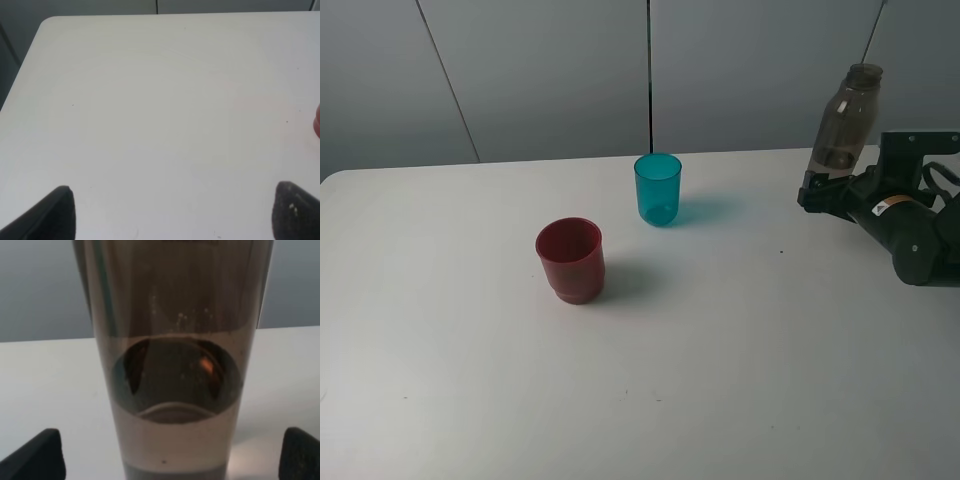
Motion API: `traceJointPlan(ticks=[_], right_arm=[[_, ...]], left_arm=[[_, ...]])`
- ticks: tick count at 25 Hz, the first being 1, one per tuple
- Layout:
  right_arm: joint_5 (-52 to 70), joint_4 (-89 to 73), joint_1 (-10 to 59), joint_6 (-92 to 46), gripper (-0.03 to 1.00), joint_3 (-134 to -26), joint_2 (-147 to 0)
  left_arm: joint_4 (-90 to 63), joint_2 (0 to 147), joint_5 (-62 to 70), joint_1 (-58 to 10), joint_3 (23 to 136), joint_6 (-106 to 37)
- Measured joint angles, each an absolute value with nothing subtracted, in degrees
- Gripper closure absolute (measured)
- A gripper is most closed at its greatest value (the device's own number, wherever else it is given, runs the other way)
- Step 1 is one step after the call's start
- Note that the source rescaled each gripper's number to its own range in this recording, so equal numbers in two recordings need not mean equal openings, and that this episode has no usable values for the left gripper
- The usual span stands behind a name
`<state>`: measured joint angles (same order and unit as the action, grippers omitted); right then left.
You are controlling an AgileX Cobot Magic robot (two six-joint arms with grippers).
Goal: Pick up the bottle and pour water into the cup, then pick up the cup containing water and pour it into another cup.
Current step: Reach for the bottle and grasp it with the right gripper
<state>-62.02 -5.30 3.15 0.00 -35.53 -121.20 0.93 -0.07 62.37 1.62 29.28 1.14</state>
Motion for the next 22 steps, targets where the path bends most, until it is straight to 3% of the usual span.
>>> traceJointPlan(ticks=[22], right_arm=[[-59.48, -5.07, 3.15, -0.9, 0.21, -43.3, -121.44]], left_arm=[[0.93, -0.07, 62.37, 1.62, 29.28, 1.14]])
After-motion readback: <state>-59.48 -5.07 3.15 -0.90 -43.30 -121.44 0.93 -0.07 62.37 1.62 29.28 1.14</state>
